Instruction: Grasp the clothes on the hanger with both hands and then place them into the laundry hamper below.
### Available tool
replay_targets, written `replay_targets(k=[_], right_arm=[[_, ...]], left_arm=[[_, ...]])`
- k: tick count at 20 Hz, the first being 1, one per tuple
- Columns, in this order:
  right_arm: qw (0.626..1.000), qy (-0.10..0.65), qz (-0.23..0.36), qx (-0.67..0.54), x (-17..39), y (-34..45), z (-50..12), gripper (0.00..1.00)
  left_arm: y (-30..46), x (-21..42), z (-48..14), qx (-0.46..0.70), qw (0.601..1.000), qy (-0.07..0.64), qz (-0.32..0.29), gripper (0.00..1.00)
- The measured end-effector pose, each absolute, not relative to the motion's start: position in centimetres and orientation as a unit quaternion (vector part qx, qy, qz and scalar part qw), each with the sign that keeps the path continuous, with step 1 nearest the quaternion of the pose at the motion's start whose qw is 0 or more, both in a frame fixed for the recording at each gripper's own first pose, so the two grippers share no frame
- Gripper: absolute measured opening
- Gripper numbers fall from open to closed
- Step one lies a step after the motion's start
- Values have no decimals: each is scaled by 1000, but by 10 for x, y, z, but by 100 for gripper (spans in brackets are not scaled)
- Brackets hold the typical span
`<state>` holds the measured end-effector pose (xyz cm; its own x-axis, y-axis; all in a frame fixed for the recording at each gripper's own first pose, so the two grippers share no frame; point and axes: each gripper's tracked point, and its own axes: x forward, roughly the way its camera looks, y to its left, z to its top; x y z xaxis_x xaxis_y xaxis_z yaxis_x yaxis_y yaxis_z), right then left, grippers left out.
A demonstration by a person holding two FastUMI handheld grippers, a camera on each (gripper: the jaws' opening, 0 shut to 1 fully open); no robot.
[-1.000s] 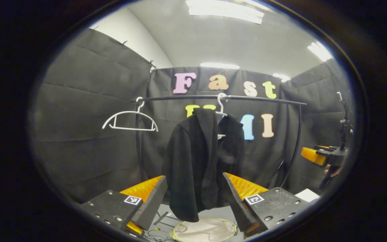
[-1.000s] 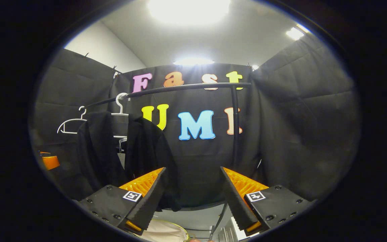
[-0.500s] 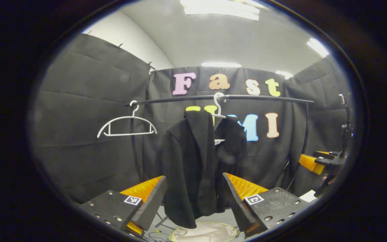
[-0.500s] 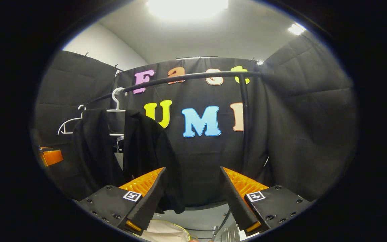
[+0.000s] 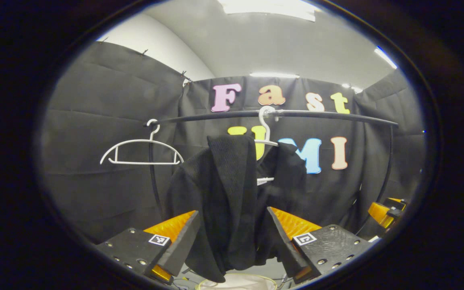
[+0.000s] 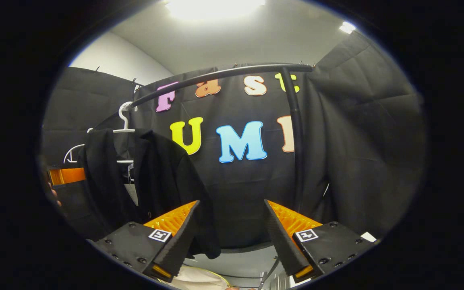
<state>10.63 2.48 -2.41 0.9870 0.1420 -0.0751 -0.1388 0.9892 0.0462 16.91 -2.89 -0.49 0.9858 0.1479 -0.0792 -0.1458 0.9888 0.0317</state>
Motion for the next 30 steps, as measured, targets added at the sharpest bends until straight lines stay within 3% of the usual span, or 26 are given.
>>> replay_targets(k=[7, 9, 10, 14, 23, 26, 27, 28, 30], right_arm=[[993, 42, 103, 25, 137, 37, -34, 96], [993, 40, 109, 22, 146, 39, -33, 92], [993, 39, 112, 21, 148, 39, -33, 95], [991, 44, 127, 18, 167, 45, -37, 92], [979, 74, 187, 15, 182, 64, -57, 95], [975, 86, 206, 17, 177, 69, -65, 92], [973, 91, 211, 16, 175, 71, -69, 95], [971, 97, 216, 16, 175, 72, -74, 92], [969, 108, 223, 19, 177, 77, -82, 93]], left_arm=[[-36, 224, -22, 7, 993, 53, 103, 94], [-40, 239, -28, -6, 993, 59, 106, 94], [-43, 246, -28, -9, 992, 58, 108, 94], [-42, 271, -27, -4, 990, 53, 133, 94], [-21, 292, -34, 30, 974, 61, 215, 94], [-15, 295, -34, 47, 971, 67, 227, 77], [-16, 294, -34, 52, 970, 69, 226, 71], [-15, 294, -33, 56, 971, 67, 224, 71], [-18, 294, -34, 49, 973, 66, 214, 46]])
